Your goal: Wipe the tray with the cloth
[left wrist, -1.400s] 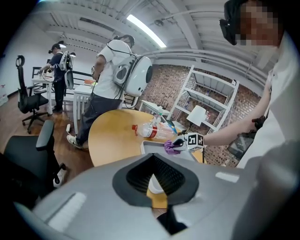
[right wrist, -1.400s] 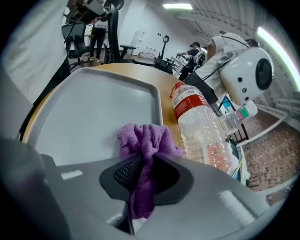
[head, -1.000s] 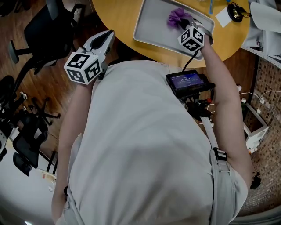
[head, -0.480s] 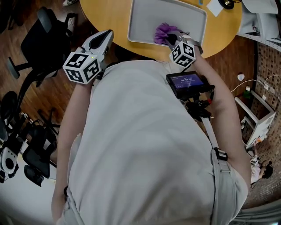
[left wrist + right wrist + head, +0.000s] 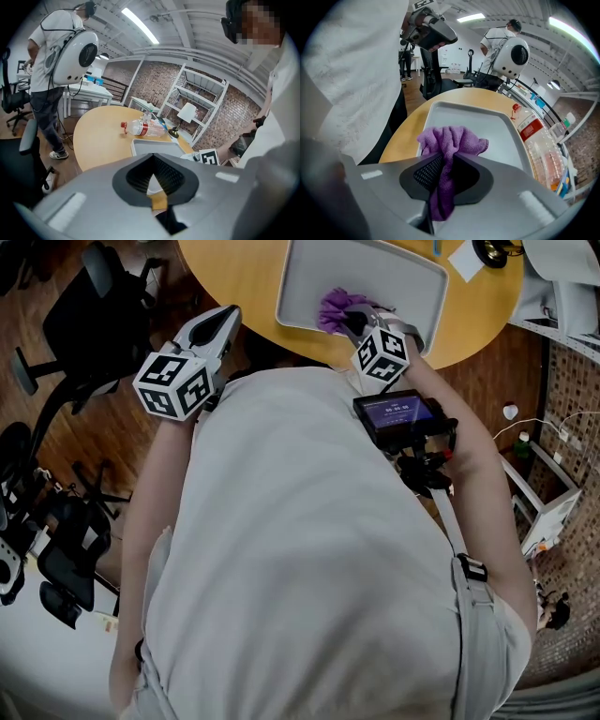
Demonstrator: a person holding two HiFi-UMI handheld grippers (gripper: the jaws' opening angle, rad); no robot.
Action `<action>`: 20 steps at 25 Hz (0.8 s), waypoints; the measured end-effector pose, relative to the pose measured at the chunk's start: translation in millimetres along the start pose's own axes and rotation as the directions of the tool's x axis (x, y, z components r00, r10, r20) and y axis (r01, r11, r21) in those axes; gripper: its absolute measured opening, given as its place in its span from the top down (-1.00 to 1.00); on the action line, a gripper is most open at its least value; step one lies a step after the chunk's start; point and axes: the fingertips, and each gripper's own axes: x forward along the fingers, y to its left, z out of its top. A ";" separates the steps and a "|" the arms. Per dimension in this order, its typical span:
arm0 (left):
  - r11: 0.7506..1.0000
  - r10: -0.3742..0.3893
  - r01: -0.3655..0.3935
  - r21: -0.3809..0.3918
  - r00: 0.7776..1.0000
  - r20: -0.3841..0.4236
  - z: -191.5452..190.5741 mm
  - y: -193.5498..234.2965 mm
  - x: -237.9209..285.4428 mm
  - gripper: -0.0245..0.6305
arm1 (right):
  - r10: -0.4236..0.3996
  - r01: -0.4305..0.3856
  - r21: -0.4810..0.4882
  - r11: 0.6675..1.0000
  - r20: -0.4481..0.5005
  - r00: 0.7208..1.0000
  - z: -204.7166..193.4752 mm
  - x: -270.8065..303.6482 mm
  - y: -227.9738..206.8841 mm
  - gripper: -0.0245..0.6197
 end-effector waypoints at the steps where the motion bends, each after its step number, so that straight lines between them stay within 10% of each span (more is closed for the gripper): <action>1: 1.000 0.007 -0.007 -0.007 1.000 -0.001 -1.4 2.0 2.9 0.93 | 0.016 -0.016 -0.007 1.000 0.015 1.000 2.2 4.3 -1.1 0.75; 11: 0.997 0.073 -0.073 -0.035 0.997 0.013 -3.5 11.3 -14.5 0.93 | 0.200 -0.182 -0.196 0.964 0.074 0.977 19.3 7.3 -4.7 0.70; 20: 0.995 0.092 -0.091 -0.044 0.996 0.016 -4.1 9.7 -15.5 0.93 | 0.171 -0.153 -0.177 0.972 0.094 0.981 26.9 14.4 -62.7 0.70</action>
